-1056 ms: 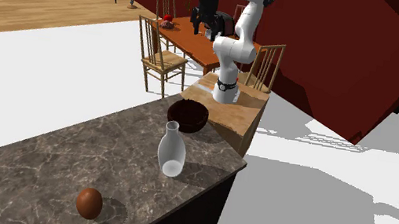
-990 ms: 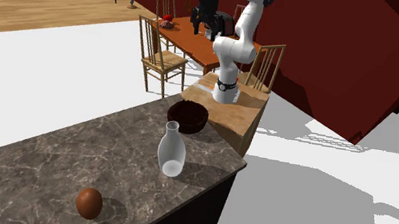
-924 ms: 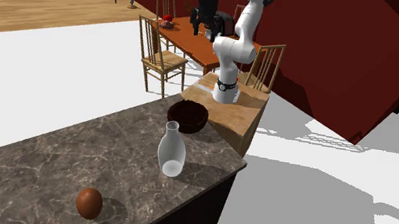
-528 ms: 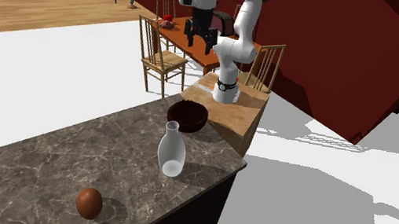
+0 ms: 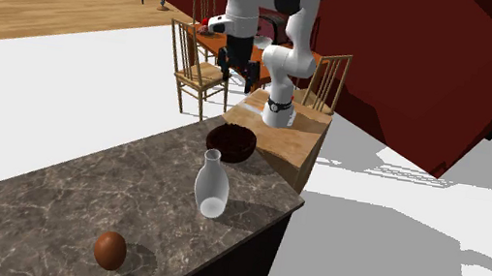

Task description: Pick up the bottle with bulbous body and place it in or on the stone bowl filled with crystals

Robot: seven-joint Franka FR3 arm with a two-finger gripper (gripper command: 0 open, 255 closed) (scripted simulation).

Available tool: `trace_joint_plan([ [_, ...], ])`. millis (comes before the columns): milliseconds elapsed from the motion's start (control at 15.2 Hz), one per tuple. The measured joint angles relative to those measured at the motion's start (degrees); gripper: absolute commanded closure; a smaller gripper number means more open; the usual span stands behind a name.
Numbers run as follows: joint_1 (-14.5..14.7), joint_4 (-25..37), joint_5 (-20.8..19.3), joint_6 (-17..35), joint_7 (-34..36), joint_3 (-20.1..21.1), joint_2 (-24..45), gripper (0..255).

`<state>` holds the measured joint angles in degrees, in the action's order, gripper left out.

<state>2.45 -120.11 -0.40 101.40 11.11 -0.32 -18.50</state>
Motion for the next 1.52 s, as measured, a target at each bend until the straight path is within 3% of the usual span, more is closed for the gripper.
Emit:
trace_joint_plan([
  [462, 1.1, 10.5, 0.3, 3.6, 2.1, 1.4, 14.8, 0],
  [1188, 2.9, 36.2, -0.3, 2.1, 4.7, 2.7, 40.1, 0],
  [1518, 3.0, 35.6, -0.4, 4.7, 4.8, 2.7, 42.1, 0],
])
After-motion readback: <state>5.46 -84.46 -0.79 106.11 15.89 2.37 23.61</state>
